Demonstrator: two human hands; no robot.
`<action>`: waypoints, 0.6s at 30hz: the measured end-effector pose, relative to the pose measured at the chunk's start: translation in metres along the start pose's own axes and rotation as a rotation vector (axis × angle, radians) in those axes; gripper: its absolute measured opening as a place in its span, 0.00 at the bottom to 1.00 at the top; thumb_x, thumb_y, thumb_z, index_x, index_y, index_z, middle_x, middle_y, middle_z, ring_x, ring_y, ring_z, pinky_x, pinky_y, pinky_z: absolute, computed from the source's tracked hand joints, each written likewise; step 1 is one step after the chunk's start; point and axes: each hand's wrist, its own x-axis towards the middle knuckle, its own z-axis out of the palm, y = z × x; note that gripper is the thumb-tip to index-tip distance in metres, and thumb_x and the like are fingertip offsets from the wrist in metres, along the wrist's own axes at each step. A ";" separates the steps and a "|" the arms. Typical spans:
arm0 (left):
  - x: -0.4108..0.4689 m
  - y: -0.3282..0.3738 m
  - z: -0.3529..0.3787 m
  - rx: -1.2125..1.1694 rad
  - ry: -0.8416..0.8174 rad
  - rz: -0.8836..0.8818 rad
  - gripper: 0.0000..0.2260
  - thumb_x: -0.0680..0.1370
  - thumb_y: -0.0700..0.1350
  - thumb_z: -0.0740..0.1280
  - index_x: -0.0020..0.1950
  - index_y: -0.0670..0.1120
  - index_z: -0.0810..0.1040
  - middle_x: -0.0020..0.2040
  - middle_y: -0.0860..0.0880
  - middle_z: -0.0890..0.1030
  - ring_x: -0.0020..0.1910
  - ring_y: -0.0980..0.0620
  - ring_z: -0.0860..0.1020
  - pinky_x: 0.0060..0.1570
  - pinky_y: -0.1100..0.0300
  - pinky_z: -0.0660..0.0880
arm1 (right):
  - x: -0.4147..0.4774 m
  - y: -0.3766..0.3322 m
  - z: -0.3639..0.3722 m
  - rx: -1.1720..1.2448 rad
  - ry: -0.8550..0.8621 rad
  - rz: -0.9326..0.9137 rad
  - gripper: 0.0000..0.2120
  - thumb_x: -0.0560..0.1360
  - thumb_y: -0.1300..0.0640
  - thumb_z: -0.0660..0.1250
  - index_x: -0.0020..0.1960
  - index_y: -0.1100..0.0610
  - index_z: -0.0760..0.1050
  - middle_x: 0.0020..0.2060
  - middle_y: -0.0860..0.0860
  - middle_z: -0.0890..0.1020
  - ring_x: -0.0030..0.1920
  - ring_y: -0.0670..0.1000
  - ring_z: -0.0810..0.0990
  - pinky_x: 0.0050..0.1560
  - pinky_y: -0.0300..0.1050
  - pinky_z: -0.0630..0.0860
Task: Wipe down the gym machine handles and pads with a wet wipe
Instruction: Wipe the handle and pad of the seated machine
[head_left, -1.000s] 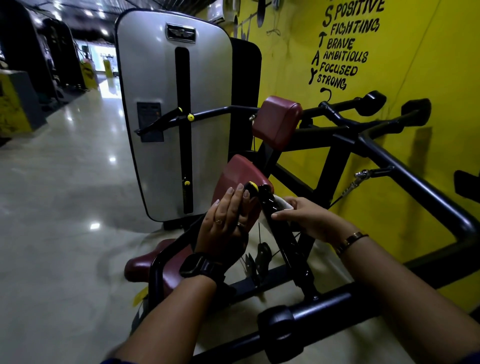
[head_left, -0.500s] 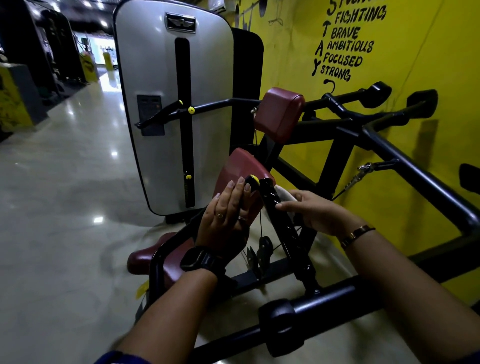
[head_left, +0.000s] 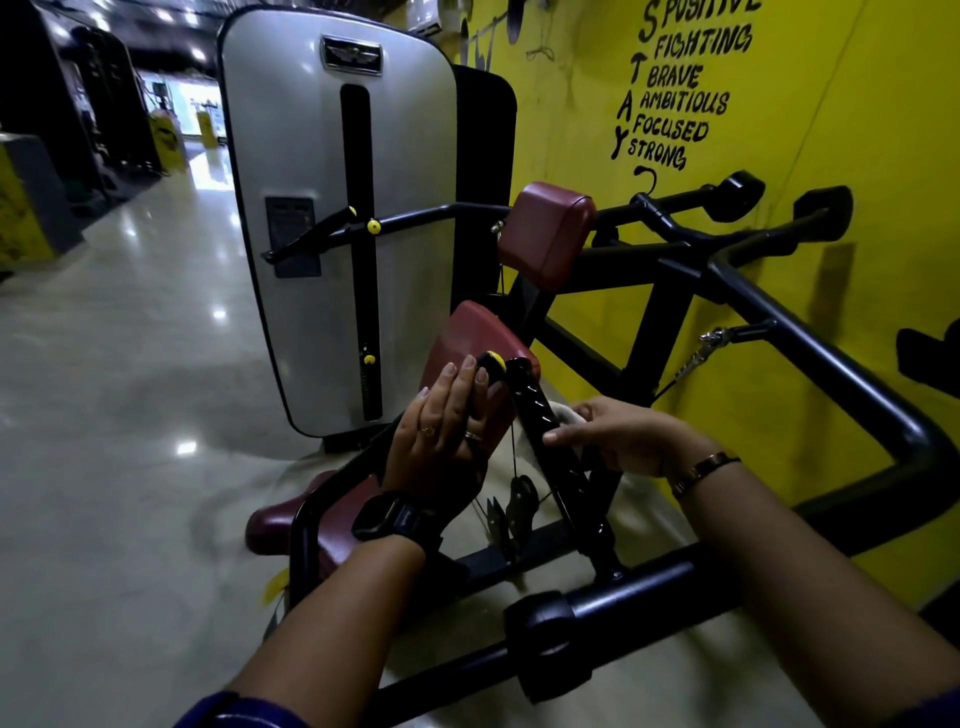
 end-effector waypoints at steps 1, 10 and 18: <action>0.000 0.000 0.000 0.000 -0.005 -0.003 0.20 0.84 0.45 0.48 0.73 0.41 0.67 0.69 0.44 0.75 0.69 0.47 0.71 0.67 0.53 0.66 | -0.002 0.000 0.000 -0.029 -0.033 0.043 0.21 0.70 0.54 0.71 0.56 0.67 0.72 0.42 0.55 0.81 0.36 0.48 0.82 0.36 0.38 0.78; -0.002 -0.001 0.002 0.023 -0.018 0.002 0.21 0.83 0.46 0.47 0.73 0.41 0.68 0.71 0.44 0.72 0.69 0.47 0.71 0.68 0.53 0.66 | -0.036 0.010 -0.004 -0.042 0.008 0.084 0.26 0.69 0.44 0.69 0.55 0.65 0.75 0.43 0.60 0.81 0.42 0.58 0.81 0.45 0.55 0.79; 0.002 0.002 -0.001 0.006 -0.032 -0.030 0.21 0.83 0.45 0.47 0.72 0.41 0.70 0.69 0.44 0.75 0.69 0.47 0.71 0.67 0.53 0.66 | -0.068 0.018 0.073 -0.529 0.340 0.048 0.24 0.80 0.45 0.60 0.72 0.55 0.63 0.57 0.52 0.78 0.56 0.52 0.78 0.58 0.50 0.74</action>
